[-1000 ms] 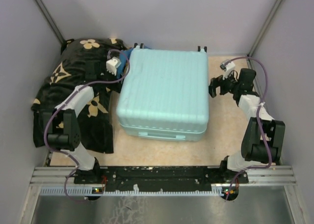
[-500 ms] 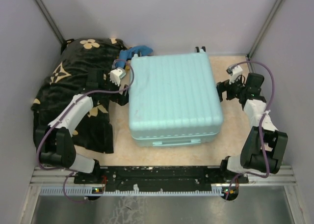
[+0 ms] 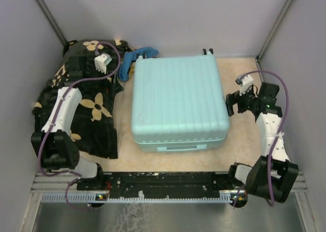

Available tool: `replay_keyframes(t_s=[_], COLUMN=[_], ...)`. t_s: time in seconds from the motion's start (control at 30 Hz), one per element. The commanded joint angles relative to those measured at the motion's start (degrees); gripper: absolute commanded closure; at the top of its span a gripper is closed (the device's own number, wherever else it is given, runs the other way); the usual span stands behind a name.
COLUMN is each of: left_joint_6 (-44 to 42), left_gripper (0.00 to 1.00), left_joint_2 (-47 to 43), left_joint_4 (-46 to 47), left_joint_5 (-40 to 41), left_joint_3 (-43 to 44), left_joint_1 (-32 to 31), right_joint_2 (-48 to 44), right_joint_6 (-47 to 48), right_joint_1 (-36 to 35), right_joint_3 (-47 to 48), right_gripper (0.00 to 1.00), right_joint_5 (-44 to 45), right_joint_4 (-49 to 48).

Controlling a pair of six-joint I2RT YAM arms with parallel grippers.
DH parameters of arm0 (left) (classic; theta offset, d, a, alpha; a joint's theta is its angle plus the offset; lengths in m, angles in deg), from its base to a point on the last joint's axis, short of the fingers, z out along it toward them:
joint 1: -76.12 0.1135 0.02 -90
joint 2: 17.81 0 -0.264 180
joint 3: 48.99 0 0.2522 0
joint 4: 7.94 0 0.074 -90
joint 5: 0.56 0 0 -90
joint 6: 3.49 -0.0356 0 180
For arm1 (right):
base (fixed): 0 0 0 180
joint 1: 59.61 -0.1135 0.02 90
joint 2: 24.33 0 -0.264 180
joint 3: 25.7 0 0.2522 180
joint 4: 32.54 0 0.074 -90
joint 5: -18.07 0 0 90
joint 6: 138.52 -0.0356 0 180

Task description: Pack the luggage

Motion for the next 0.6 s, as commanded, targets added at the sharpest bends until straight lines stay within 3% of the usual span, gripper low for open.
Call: replay_keyframes(t_s=[0.0, 0.3, 0.57], left_joint_6=[1.29, 5.49, 4.68], left_gripper=[0.0, 0.0, 0.0], left_joint_2=[1.22, -0.05, -6.71], left_joint_4=[-5.66, -14.64, -16.99], left_joint_5=[-3.54, 1.34, 5.83], left_joint_3=[5.34, 12.77, 13.61], left_joint_1=[1.17, 1.38, 1.27], right_joint_2=[-4.89, -10.01, -11.35], right_joint_6=[-1.91, -0.81, -10.07], right_joint_1=[-2.85, 1.85, 2.66], right_joint_3=[-1.58, 10.36, 25.86], right_gripper=[0.01, 0.01, 0.01], right_joint_5=[-11.38, -3.34, -2.91], right_joint_4=[9.82, 15.68, 20.62])
